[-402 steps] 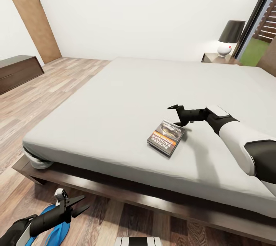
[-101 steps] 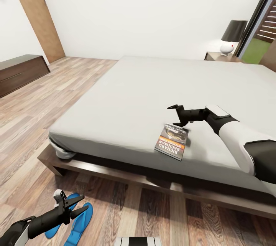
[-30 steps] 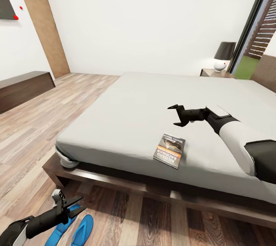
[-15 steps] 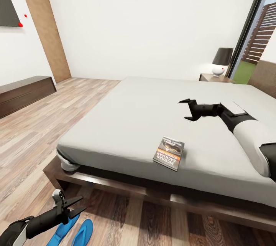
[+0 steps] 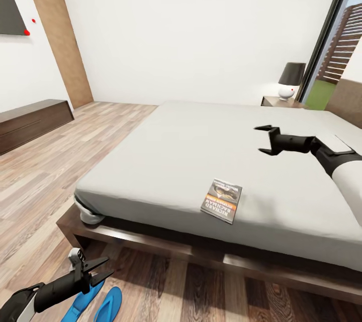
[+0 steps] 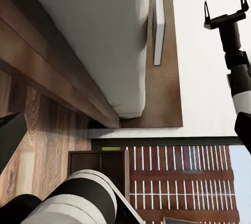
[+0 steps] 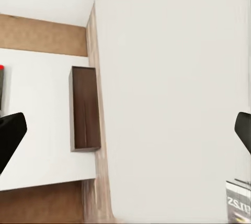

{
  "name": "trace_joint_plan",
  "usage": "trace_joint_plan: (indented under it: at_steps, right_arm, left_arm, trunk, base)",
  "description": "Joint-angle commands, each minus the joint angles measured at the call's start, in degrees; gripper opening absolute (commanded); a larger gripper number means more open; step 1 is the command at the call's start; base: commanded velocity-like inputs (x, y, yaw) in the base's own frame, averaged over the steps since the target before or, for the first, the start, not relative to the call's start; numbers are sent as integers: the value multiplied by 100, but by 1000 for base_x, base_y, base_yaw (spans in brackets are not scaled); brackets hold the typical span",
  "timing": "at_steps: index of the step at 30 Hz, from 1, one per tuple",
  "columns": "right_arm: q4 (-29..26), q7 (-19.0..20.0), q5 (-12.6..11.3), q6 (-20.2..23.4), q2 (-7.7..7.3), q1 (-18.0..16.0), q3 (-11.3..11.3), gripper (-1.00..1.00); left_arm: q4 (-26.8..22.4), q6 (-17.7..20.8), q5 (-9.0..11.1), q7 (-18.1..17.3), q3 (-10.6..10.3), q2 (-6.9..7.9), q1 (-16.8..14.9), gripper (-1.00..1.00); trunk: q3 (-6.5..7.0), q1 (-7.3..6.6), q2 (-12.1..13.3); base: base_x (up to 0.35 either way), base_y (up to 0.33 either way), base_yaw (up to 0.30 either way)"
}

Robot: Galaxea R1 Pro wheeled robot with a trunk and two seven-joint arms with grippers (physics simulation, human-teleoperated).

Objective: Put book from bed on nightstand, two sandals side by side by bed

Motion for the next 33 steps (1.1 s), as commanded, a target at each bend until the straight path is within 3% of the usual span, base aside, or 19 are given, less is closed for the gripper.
trace_joint_plan:
  at_steps: [1, 12, 19, 24, 33]
  right_arm:
    - [-3, 24, -35, 76, -34, 12, 31, 100]
    - [-10, 437, -40, 420, -258, 131, 32, 100]
    - [-12, 593, -39, 577, -325, 210, 31, 100]
    - [-25, 692, -41, 644, -379, 302, 31, 100]
    - [-64, 876, -28, 681, -429, 416, 38, 100]
  left_arm:
    - [-1, 59, -4, -22, 1, 0, -2, 100]
    - [-1, 56, -4, -21, 4, 0, -2, 100]
    - [-1, 58, -4, -21, 5, 0, -2, 100]
    - [-1, 61, -4, -21, 6, 0, -2, 100]
    - [-2, 60, -4, -23, 6, 0, -2, 100]
  trunk:
    - [-5, -1, -2]
    - [-5, -1, -2]
    - [-5, -1, -2]
    - [106, -14, 5]
    - [267, -211, 365]
  base:
    - [0, 0, 0]
    - [0, 0, 0]
    - [0, 0, 0]
    - [0, 0, 0]
    - [0, 0, 0]
